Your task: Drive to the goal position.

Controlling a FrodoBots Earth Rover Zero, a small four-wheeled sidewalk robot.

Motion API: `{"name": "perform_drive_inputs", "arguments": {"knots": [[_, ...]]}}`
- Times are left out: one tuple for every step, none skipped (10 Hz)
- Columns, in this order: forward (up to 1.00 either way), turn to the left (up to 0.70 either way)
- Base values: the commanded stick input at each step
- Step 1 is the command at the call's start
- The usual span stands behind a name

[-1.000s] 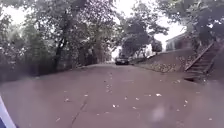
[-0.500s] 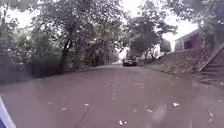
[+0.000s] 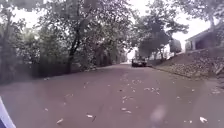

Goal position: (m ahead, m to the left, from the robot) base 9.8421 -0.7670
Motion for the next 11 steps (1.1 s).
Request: {"name": "perform_drive_inputs", "arguments": {"knots": [[0.70,0.00],[0.70,0.00],[0.70,0.00],[0.70,0.00],[0.70,0.00],[0.70,0.00],[0.70,0.00],[0.70,0.00],[0.70,0.00],[0.70,0.00],[0.70,0.00]]}}
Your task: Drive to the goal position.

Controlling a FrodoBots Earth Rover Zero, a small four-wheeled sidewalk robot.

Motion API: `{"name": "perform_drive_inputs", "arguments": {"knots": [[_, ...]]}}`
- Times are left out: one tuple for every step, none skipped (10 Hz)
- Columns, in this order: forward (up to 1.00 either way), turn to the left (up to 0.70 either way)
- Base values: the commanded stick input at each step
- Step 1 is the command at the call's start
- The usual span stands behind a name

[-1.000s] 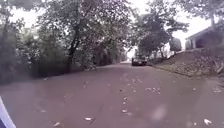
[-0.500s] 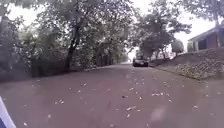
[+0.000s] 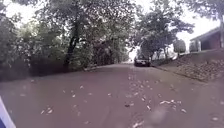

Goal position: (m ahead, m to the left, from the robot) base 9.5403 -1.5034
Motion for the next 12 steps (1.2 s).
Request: {"name": "perform_drive_inputs", "arguments": {"knots": [[0.70,0.00],[0.70,0.00],[0.70,0.00],[0.70,0.00],[0.70,0.00],[0.70,0.00],[0.70,0.00],[0.70,0.00],[0.70,0.00],[0.70,0.00],[0.70,0.00],[0.70,0.00]]}}
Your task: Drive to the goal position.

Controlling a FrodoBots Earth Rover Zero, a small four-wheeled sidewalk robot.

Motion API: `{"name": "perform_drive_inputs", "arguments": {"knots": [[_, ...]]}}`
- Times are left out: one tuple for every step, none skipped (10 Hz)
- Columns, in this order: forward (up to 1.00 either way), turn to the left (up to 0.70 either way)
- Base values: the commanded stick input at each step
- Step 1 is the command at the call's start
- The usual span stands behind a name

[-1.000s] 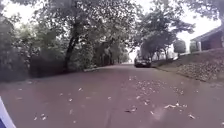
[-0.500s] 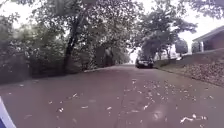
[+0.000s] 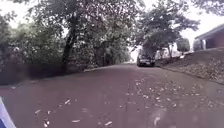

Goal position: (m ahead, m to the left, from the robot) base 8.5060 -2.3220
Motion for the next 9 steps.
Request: {"name": "perform_drive_inputs", "arguments": {"knots": [[0.70,0.00],[0.70,-0.22],[0.70,-0.35],[0.70,-0.23],[0.70,-0.04],[0.70,0.00],[0.70,0.00],[0.70,0.00],[0.70,0.00]]}}
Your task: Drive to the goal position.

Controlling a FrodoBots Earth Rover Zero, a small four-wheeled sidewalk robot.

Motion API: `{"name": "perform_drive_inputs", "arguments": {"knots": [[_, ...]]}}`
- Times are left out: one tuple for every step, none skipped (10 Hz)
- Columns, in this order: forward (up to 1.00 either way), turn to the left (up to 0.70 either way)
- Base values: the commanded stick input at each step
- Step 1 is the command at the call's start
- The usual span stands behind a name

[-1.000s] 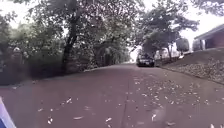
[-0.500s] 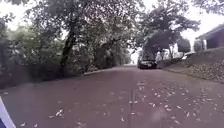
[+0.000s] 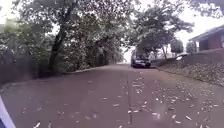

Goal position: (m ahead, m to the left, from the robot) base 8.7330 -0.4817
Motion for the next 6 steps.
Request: {"name": "perform_drive_inputs", "arguments": {"knots": [[0.70,0.00],[0.70,0.00],[0.70,0.00],[0.70,0.00],[0.70,0.00],[0.70,0.00]]}}
